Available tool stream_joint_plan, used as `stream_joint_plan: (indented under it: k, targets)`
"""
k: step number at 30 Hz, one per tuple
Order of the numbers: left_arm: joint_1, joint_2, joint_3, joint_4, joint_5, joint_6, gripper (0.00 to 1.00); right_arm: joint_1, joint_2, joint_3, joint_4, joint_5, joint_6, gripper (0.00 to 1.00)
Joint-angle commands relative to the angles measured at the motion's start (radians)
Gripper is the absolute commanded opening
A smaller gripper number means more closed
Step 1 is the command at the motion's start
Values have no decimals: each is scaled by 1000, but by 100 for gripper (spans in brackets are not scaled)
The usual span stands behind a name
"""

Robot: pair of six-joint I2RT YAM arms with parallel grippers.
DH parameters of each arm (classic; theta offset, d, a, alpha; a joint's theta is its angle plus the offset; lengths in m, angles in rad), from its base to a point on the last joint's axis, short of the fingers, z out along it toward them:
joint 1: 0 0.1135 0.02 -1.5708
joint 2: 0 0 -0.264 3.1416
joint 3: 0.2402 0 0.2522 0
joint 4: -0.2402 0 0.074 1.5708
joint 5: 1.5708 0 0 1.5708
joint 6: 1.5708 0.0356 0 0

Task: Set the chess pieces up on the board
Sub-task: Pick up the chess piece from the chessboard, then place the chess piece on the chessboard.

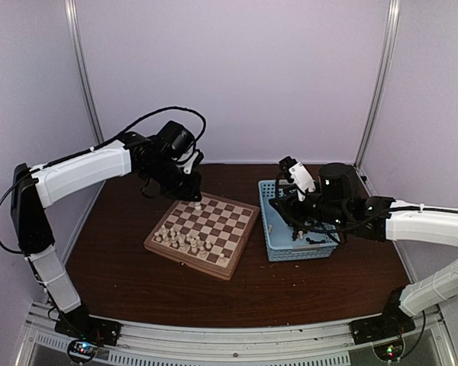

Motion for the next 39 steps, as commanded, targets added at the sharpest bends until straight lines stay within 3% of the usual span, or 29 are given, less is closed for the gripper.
stream_joint_plan:
  k: [1, 9, 14, 23, 39]
  targets:
    - [-24, -104, -155, 129, 238, 85, 3, -55, 30, 12, 3, 3, 56, 54]
    - [-173, -190, -330, 270, 193, 77, 1, -144, 61, -37, 101, -4, 16, 54]
    - [-240, -199, -396, 316, 105, 64, 0, -156, 115, -104, 250, -24, -22, 54]
    - [-241, -221, -493, 411, 17, 2, 0, -158, 148, -185, 411, -87, -24, 53]
    - [-243, -191, -606, 571, -34, 17, 0, -156, 143, -203, 427, -74, -30, 54]
